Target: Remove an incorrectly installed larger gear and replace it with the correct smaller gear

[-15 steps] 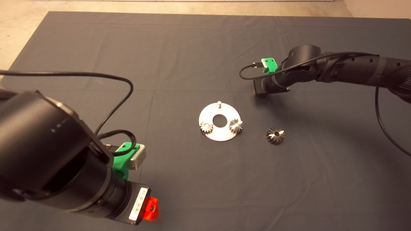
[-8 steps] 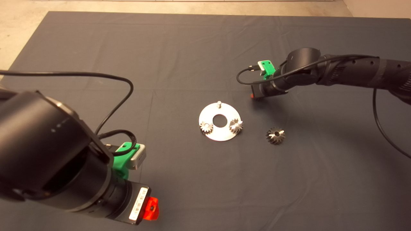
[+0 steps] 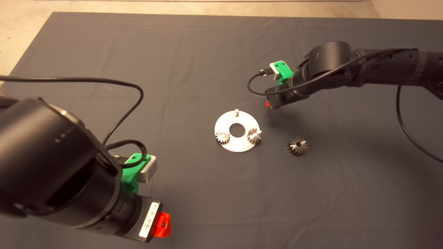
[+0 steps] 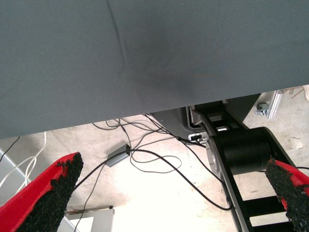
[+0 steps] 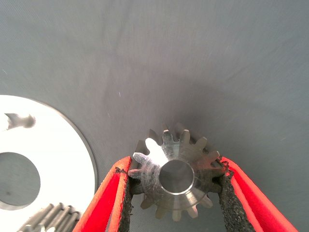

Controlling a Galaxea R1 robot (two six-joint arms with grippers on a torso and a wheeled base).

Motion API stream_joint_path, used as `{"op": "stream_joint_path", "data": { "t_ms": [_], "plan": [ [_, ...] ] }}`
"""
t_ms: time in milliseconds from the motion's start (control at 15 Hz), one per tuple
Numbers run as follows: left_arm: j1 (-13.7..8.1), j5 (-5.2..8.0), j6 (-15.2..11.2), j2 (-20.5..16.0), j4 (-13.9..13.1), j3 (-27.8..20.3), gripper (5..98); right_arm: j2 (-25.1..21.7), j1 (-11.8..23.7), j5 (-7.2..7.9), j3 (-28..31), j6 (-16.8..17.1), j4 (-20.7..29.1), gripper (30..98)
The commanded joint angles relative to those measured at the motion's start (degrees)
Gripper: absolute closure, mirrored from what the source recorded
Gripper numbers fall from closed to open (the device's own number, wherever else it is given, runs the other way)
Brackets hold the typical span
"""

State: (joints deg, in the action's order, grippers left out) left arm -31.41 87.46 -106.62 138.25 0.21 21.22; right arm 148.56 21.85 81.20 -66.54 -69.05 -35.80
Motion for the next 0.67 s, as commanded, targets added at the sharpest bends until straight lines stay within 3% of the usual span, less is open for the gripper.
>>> {"op": "stream_joint_path", "data": {
  "t_ms": [0, 600],
  "plan": [
    [-0.4, 7.55, -0.3, 0.0, -1.2, -0.8, 5.4, 2.9, 3.3, 0.36, 0.0, 0.1, 2.6, 88.1],
    [-0.4, 7.55, -0.3, 0.0, -1.2, -0.8, 5.4, 9.5, 3.3, 0.36, -4.0, 0.1, 4.7, 88.1]
  ]
}}
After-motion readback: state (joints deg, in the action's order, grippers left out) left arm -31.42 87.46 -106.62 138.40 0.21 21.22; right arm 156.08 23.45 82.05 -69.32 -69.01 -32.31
